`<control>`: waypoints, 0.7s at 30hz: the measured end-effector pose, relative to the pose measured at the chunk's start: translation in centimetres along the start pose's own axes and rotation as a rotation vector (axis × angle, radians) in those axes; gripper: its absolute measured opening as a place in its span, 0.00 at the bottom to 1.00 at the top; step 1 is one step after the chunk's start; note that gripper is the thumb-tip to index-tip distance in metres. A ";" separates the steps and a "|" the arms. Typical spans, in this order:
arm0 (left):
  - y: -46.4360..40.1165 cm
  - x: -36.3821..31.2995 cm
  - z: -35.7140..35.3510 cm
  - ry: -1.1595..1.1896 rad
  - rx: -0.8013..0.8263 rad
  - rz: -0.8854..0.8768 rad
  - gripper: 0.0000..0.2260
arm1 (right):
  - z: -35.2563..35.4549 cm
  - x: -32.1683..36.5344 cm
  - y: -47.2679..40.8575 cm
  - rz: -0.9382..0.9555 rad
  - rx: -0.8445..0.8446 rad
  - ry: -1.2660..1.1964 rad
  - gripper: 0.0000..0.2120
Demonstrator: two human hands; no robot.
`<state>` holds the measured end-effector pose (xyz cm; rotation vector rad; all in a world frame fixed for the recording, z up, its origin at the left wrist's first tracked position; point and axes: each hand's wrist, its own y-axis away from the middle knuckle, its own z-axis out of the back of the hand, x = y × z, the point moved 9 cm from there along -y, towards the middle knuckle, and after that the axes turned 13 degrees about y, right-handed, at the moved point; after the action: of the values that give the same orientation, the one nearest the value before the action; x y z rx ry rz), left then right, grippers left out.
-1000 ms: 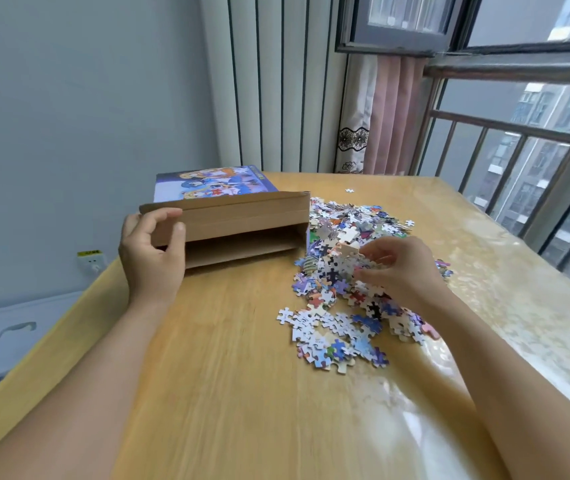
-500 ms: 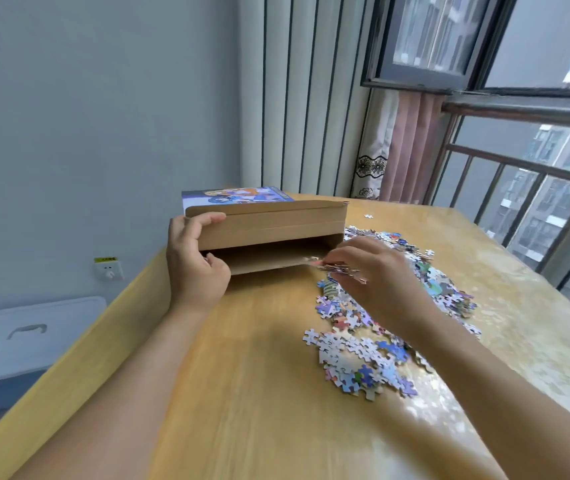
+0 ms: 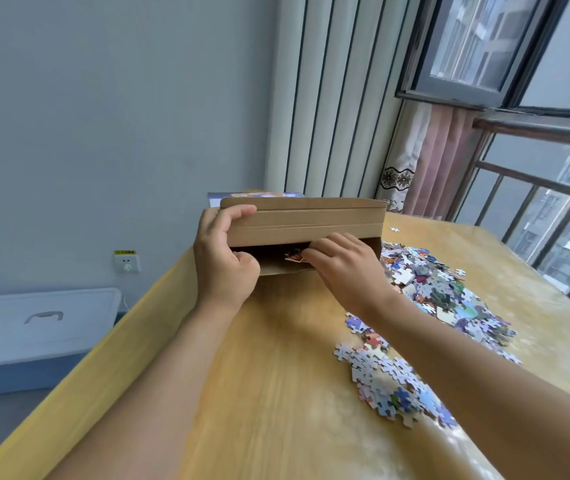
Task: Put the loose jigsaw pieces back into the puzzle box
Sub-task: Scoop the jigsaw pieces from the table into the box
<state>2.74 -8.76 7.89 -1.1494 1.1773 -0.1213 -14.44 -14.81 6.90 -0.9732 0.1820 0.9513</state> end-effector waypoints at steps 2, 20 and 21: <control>0.0 0.0 0.1 0.007 0.001 0.005 0.33 | -0.4 0.0 0.2 -0.024 -0.012 0.006 0.05; 0.2 0.7 -0.4 0.087 0.010 0.066 0.34 | -5.1 -7.9 2.8 -0.938 0.281 -0.677 0.20; 0.3 0.7 -0.5 0.093 0.012 0.072 0.34 | -5.0 -7.9 2.9 -0.963 0.280 -0.682 0.17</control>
<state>2.54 -9.33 7.27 -1.0993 1.2968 -0.1280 -20.05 -22.78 6.34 -0.3380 -0.6666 0.2957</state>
